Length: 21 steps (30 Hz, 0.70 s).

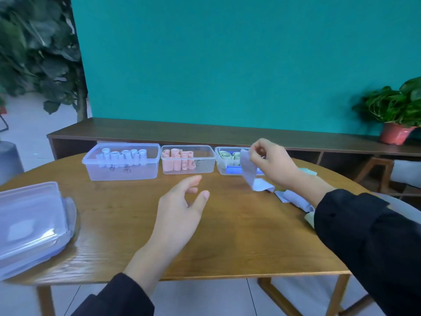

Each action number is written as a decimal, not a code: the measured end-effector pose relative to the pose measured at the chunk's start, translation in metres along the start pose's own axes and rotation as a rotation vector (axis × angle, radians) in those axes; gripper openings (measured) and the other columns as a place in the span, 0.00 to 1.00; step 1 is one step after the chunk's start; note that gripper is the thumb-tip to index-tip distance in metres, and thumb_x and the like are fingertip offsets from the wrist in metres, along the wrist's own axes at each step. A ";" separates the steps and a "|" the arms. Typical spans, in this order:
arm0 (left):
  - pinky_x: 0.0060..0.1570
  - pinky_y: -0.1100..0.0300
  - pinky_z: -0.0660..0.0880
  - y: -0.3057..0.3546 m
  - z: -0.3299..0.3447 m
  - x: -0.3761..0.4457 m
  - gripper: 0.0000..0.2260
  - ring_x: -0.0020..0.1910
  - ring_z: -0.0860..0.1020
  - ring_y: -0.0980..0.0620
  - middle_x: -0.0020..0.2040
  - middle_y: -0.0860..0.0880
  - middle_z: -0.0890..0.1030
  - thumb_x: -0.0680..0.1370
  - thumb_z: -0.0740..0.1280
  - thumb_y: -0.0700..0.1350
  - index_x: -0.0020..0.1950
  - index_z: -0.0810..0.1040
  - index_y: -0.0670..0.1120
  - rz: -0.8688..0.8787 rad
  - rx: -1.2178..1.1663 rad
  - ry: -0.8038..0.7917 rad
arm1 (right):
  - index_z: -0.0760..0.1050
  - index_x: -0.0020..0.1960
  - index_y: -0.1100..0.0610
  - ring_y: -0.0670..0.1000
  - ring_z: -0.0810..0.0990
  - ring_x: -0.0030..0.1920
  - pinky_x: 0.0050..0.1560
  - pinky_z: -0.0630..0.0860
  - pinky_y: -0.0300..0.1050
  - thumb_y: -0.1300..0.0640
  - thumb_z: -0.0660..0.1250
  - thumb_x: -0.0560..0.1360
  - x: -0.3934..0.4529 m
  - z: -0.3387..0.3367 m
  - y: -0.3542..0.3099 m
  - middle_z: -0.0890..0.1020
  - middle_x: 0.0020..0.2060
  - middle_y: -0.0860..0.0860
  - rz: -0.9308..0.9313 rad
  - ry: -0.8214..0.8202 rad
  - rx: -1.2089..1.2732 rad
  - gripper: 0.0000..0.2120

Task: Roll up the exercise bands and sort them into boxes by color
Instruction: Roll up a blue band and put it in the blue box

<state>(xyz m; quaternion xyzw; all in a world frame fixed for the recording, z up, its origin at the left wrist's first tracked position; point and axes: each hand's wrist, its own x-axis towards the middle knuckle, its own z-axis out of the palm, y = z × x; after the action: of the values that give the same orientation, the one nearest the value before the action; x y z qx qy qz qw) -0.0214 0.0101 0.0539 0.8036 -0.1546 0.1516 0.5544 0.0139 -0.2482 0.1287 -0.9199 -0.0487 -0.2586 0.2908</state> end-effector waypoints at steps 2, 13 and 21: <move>0.63 0.59 0.75 0.014 -0.008 -0.004 0.20 0.61 0.76 0.62 0.62 0.62 0.79 0.78 0.72 0.52 0.69 0.76 0.60 0.009 -0.072 0.034 | 0.75 0.46 0.53 0.47 0.76 0.37 0.42 0.74 0.41 0.58 0.63 0.80 -0.008 -0.013 -0.034 0.81 0.39 0.50 -0.058 0.010 0.097 0.05; 0.51 0.71 0.75 0.067 -0.060 -0.032 0.16 0.56 0.82 0.63 0.54 0.59 0.86 0.77 0.73 0.48 0.65 0.79 0.52 0.067 -0.532 -0.053 | 0.80 0.50 0.64 0.56 0.81 0.40 0.50 0.81 0.57 0.58 0.68 0.81 -0.047 -0.042 -0.149 0.86 0.43 0.60 -0.191 -0.141 0.550 0.08; 0.43 0.52 0.81 0.049 -0.069 -0.046 0.16 0.42 0.84 0.42 0.52 0.41 0.86 0.73 0.77 0.45 0.59 0.82 0.43 -0.116 -0.602 -0.420 | 0.81 0.50 0.62 0.50 0.81 0.39 0.46 0.83 0.47 0.60 0.68 0.80 -0.027 -0.026 -0.158 0.86 0.39 0.56 -0.125 -0.074 0.611 0.05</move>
<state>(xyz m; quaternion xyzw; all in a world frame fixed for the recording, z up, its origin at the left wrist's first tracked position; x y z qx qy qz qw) -0.0882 0.0619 0.0992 0.6257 -0.2569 -0.1007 0.7296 -0.0586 -0.1307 0.2139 -0.7939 -0.1912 -0.2157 0.5353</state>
